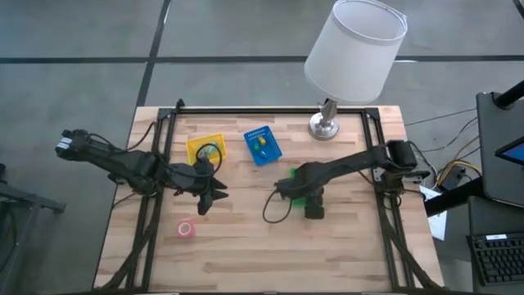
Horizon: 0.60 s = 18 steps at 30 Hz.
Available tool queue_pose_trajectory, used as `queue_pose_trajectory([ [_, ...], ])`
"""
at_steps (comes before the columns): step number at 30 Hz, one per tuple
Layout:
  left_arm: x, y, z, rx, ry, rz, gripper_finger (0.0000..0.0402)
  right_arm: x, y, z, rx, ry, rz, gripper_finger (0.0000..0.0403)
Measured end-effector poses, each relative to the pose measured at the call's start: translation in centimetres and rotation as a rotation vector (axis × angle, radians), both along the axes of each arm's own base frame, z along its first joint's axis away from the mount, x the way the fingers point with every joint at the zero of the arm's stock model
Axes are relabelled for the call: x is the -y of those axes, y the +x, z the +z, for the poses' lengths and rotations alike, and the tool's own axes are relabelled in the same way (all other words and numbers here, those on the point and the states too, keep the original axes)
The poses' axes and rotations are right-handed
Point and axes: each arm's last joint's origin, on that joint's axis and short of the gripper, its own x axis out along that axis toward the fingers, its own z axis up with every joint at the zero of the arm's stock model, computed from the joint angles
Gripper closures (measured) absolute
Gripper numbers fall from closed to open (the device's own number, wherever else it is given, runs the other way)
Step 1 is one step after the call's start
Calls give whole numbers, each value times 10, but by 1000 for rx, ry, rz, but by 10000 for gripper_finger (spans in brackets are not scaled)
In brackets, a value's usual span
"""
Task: Pick and place Stapler, Stapler remover, tape
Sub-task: Put the orange tape into the green bin, then put the pink tape into the green bin
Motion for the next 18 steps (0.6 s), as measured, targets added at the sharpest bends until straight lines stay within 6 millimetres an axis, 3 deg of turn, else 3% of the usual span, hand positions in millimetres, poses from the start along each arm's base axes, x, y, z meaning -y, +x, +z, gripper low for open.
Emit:
queue_pose_trajectory([
  [8, 0, -1, -10, -33, -7, 3, 252, 2, 2, -9, -46, 4, 48, 267],
  [18, 2, -3, -23, -103, -73, -28, 252, 4, -7, 14, 14, -26, 2, 196],
])
